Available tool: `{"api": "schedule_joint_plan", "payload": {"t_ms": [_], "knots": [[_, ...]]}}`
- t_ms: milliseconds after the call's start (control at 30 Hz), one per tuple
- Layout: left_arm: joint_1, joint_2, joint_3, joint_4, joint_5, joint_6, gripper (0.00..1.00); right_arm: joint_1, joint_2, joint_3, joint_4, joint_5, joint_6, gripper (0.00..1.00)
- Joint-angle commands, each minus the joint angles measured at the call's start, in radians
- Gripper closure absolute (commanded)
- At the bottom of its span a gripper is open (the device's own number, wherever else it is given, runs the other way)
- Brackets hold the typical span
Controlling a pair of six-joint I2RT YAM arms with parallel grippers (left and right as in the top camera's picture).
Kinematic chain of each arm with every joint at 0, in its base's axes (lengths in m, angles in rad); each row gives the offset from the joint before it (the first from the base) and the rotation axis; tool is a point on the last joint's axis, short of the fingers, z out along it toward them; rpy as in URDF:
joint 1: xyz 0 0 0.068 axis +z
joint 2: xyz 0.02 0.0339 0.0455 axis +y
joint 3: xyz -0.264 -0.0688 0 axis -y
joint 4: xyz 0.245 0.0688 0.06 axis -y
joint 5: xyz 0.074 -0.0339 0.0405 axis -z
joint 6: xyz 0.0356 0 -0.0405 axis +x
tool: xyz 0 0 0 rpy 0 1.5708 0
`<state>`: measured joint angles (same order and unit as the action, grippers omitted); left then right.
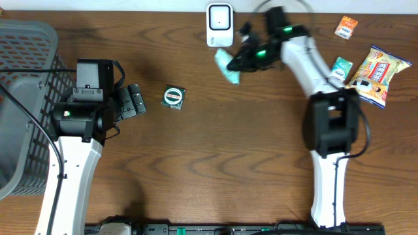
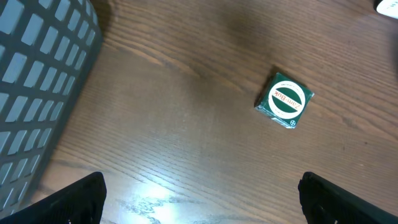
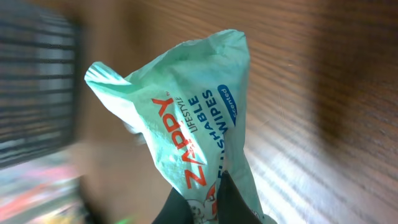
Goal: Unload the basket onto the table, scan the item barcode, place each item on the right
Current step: 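Carry the wipes pack right and release it near the right items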
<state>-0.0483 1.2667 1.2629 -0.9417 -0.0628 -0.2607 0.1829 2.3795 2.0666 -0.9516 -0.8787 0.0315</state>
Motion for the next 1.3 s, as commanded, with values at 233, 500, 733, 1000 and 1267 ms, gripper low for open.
{"api": "schedule_joint_plan", "payload": {"t_ms": [233,500,733,1000,1267], "knots": [[0.003,-0.004,0.005,-0.003,-0.013,0.005,0.02,-0.158,-0.043,-0.001,-0.010,-0.681,-0.109,0.94],[0.003,-0.004,0.005,-0.003,-0.013,0.005,0.02,-0.155,-0.043,-0.001,-0.016,-0.683,-0.054,0.99],[0.003,-0.004,0.005,-0.003,-0.013,0.005,0.02,-0.158,-0.044,-0.001,0.087,-0.683,0.106,0.99],[0.003,-0.004,0.005,-0.003,-0.013,0.005,0.02,-0.207,-0.043,-0.001,0.277,-0.682,0.283,0.99],[0.003,-0.004,0.005,-0.003,-0.013,0.005,0.02,-0.261,-0.043,-0.001,0.286,-0.683,0.312,0.99]]}}
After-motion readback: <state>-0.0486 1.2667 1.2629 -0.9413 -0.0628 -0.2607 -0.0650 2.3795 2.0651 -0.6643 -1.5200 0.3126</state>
